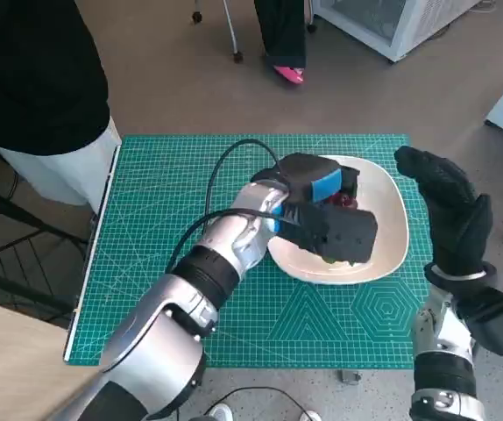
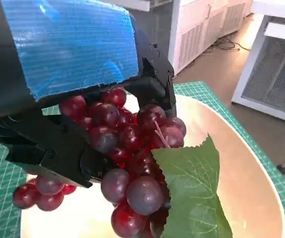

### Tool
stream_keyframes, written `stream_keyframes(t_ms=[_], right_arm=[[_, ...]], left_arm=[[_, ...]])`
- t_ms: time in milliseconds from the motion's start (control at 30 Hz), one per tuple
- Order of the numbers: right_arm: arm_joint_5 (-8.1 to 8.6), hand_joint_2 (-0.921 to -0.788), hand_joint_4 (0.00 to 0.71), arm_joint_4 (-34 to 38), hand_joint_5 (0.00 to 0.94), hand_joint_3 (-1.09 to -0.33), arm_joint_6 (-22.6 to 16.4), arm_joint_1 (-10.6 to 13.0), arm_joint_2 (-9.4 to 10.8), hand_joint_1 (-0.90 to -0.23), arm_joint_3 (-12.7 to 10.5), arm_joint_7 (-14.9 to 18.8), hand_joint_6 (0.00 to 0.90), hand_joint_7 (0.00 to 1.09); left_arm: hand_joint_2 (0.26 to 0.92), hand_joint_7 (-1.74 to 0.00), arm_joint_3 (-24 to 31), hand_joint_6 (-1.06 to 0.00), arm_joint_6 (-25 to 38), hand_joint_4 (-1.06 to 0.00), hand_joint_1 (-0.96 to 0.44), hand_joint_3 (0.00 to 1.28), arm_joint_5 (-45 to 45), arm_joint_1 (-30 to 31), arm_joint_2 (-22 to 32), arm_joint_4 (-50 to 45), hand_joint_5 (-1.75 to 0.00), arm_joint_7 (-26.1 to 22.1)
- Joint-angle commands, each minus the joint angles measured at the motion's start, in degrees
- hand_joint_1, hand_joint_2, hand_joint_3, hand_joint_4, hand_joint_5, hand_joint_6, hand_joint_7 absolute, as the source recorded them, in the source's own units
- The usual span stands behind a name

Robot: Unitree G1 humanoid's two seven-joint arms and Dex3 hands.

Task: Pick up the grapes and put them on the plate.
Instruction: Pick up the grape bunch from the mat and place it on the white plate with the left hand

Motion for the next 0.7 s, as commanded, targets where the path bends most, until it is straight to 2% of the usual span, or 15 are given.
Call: stream_keyframes(t_ms=[33,133,167,233,300,400,467,567,700], right_arm=[[-0.55,-0.921,0.214,-0.17,0.000,-0.618,0.83,1.47,0.07,-0.424,0.42,-0.52,0.215,0.00],[-0.68,-0.921,0.212,-0.21,0.000,-0.625,0.88,1.45,0.11,-0.420,0.55,-0.58,0.213,0.00],[-0.68,-0.921,0.211,-0.16,0.000,-0.626,0.90,1.42,0.10,-0.421,0.58,-0.54,0.212,0.00],[-0.67,-0.921,0.210,0.00,0.000,-0.628,0.89,1.34,0.05,-0.426,0.64,-0.45,0.211,0.00],[-0.68,-0.921,0.208,0.22,0.000,-0.629,0.84,1.25,-0.02,-0.430,0.66,-0.43,0.209,0.00],[-0.73,-0.921,0.207,0.56,0.000,-0.631,0.81,1.09,-0.09,-0.433,0.65,-0.44,0.208,0.00],[-0.79,-0.921,0.207,0.68,0.000,-0.631,0.78,1.03,-0.10,-0.435,0.67,-0.48,0.208,0.00],[-0.97,-0.921,0.208,0.68,0.001,-0.631,0.72,0.99,-0.10,-0.438,0.75,-0.62,0.209,0.00],[-1.10,-0.921,0.206,0.51,0.000,-0.631,0.77,0.98,-0.09,-0.440,0.93,-0.78,0.207,0.00]], left_arm=[[0.920,-0.47,1.50,-0.39,0.64,-0.49,0.28,0.23,-1.95,-1.70,-0.56,1.00,-1.43,-1.92],[0.921,-0.27,1.80,-0.38,0.76,-0.48,0.33,0.25,-2.40,-1.74,-0.53,1.25,-1.45,-2.61],[0.919,-0.23,1.83,-0.38,0.79,-0.46,0.27,0.24,-2.48,-1.77,-0.51,1.34,-1.42,-2.82],[0.918,-0.17,1.82,-0.38,0.82,-0.41,0.03,0.18,-2.48,-1.84,-0.41,1.56,-1.28,-3.24],[0.919,-0.11,1.67,-0.38,0.78,-0.37,-0.23,0.13,-2.27,-1.91,-0.28,1.71,-0.95,-3.48],[0.920,-0.05,1.26,-0.37,0.75,-0.33,-0.41,0.13,-1.75,-1.98,-0.01,1.83,-0.40,-3.57],[0.921,-0.02,0.99,-0.36,0.84,-0.29,-0.48,0.15,-1.43,-2.04,0.12,1.88,-0.20,-3.56],[0.921,-0.01,0.72,-0.34,0.87,-0.24,-0.55,0.17,-1.16,-2.10,0.22,1.96,-0.07,-3.47],[0.921,0.00,0.55,-0.32,0.86,-0.22,-0.60,0.22,-1.06,-2.09,0.26,2.03,-0.02,-3.34]])
